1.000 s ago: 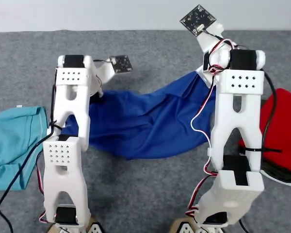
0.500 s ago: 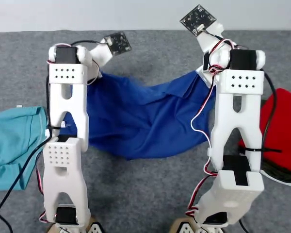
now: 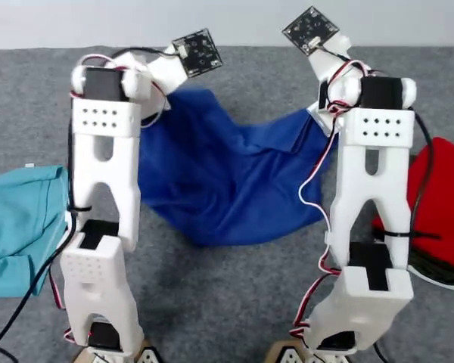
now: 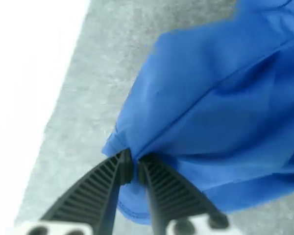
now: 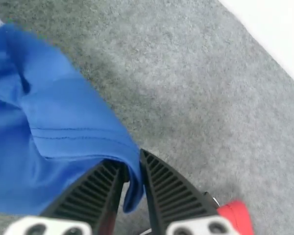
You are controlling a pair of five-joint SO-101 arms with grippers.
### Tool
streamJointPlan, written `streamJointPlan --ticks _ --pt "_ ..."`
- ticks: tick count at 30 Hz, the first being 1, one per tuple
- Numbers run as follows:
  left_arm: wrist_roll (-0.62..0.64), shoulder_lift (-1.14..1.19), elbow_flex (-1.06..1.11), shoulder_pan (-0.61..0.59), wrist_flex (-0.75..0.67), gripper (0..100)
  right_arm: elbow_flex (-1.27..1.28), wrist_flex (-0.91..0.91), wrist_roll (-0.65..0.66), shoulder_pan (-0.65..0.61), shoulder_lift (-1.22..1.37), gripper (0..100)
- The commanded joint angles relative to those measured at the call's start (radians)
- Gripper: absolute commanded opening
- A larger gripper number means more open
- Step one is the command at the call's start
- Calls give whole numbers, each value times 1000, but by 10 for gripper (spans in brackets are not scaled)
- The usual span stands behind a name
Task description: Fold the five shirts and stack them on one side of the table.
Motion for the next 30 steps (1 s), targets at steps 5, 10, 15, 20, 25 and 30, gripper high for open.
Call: streamJointPlan --ticks 5,10,15,20,25,30 --pt "247 -172 -314 -77 34 6 -52 -7 -14 68 -216 10" --pt "301 -80 -110 -97 109 6 -54 -12 -78 139 -315 10" --pt "379 -258 -303 -173 107 6 -175 -5 -84 185 -384 10" --pt "387 -304 -120 -192 106 6 -209 42 -84 206 -421 10" --pt "365 -479 -199 -221 107 6 -209 42 -83 206 -453 10" --pt "275 -485 44 -198 109 6 -209 42 -84 206 -460 10"
